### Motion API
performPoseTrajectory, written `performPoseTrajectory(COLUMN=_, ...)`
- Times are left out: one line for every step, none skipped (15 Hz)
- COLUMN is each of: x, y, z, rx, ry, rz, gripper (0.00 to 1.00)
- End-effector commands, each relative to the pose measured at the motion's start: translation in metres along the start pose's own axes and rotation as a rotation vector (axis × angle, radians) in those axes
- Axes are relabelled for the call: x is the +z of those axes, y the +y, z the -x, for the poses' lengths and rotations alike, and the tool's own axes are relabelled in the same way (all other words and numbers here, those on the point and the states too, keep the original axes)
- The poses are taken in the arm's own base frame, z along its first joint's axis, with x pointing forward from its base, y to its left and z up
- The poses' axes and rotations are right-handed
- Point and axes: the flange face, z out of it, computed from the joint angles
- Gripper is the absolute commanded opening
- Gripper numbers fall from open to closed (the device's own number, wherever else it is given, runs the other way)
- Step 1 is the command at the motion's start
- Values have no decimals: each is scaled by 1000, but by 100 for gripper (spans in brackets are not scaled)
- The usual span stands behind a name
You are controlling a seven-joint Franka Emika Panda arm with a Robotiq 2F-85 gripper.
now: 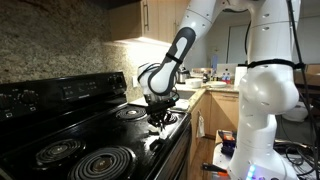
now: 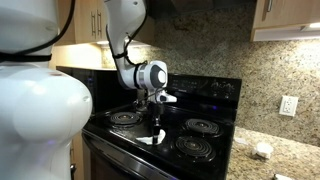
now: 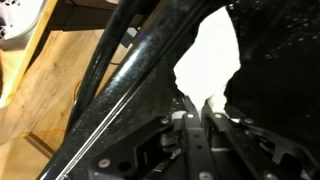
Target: Wipe the stove with the napkin
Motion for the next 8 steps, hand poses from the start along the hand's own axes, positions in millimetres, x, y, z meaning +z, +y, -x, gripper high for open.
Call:
performPoseTrajectory(x=2, y=11, z=-4, rx=5, ry=-10, rz=2, gripper=8)
performPoseTrajectory(x=4, y=18, z=-6, rx=9, ry=-16, rz=3, gripper=8)
performPoseTrajectory(x=5, y=22, z=-6, rx=13, ry=-18, rz=3, gripper=8)
performPoseTrajectory(x=5, y=22, z=-5, rx=13, ry=-19, rz=3, gripper=8)
performPoseTrajectory(x=11, y=25, z=-11, rx=16, ry=-13, rz=11, gripper=8)
performPoseTrajectory(x=13, y=28, z=-14, rx=6, ry=-34, rz=1, gripper=8)
performPoseTrajectory(x=15, y=33, z=-19, rx=12, ry=-29, rz=5, gripper=8)
performPoseTrajectory(x=17, y=40, z=-23, rx=19, ry=-29, rz=7, gripper=8)
